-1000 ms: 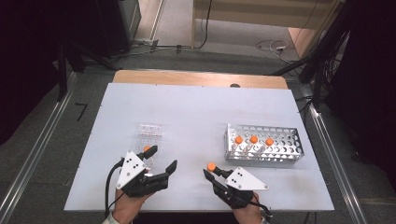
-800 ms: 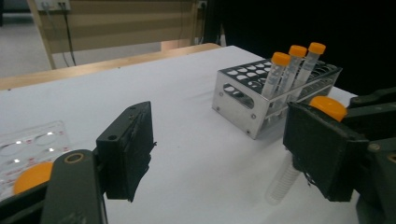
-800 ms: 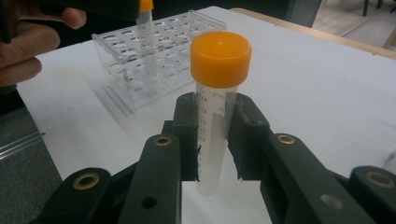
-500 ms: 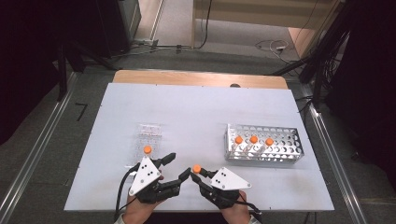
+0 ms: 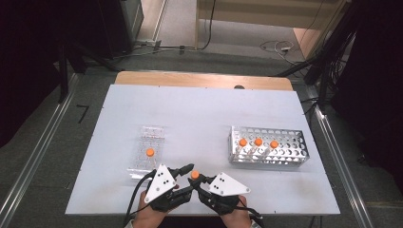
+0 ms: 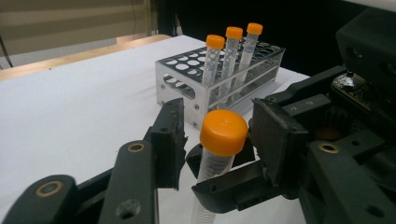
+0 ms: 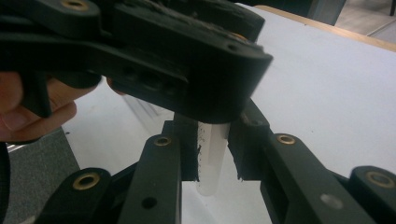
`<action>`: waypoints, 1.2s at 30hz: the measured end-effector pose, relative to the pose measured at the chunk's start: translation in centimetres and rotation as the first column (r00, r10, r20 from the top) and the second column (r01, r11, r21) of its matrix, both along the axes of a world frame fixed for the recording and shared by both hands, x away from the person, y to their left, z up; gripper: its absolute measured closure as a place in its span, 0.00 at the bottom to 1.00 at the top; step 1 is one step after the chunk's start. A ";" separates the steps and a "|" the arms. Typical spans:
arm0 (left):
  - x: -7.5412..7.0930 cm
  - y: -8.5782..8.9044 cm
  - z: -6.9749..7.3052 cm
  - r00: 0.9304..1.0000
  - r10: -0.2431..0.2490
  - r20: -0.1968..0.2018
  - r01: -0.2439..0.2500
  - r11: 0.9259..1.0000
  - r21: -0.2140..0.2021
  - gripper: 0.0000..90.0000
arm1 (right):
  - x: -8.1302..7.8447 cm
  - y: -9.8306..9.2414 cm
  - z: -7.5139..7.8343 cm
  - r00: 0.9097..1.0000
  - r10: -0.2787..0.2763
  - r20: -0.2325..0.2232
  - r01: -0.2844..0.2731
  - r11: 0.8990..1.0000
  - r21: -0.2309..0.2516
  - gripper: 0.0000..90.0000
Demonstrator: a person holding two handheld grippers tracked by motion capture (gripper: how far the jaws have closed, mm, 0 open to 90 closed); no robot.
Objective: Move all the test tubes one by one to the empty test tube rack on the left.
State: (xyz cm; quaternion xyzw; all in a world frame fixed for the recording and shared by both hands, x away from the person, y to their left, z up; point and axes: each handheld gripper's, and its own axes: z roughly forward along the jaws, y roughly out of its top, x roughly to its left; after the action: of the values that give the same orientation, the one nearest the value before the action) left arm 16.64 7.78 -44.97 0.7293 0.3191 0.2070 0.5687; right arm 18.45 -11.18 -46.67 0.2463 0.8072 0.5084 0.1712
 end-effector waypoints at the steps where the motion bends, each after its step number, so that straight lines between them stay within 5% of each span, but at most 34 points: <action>1: 0.0 0.0 0.0 1.000 0.003 0.004 -0.003 1.000 0.000 0.65 | 0.0 0.0 0.0 1.000 0.001 0.000 -0.001 1.000 0.000 0.80; 8: 0.0 -0.1 -0.2 1.000 0.003 0.014 -0.003 1.000 0.006 0.76 | 0.0 0.1 0.0 1.000 0.004 -0.004 -0.004 1.000 -0.002 0.80; 17: -0.1 0.0 -0.1 1.000 0.004 0.020 -0.004 1.000 0.011 0.77 | 0.0 0.0 0.0 1.000 0.008 -0.007 -0.008 1.000 0.005 0.78; 26: 0.0 1.6 1.2 1.000 0.027 0.006 -0.027 0.999 -0.043 0.77 | 0.1 -0.2 0.2 0.999 0.029 -0.031 -0.029 1.000 0.009 0.31; 36: 0.0 4.1 2.6 0.996 0.093 0.002 -0.093 0.994 -0.064 0.77 | 0.3 -1.1 0.3 0.999 0.003 -0.038 -0.003 1.000 -0.002 0.25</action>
State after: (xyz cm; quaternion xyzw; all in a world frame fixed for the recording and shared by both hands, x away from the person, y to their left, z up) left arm 16.63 11.83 -42.33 0.6945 0.3580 0.2248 0.5823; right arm 18.80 -12.31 -46.35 0.2545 0.8111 0.5032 0.1552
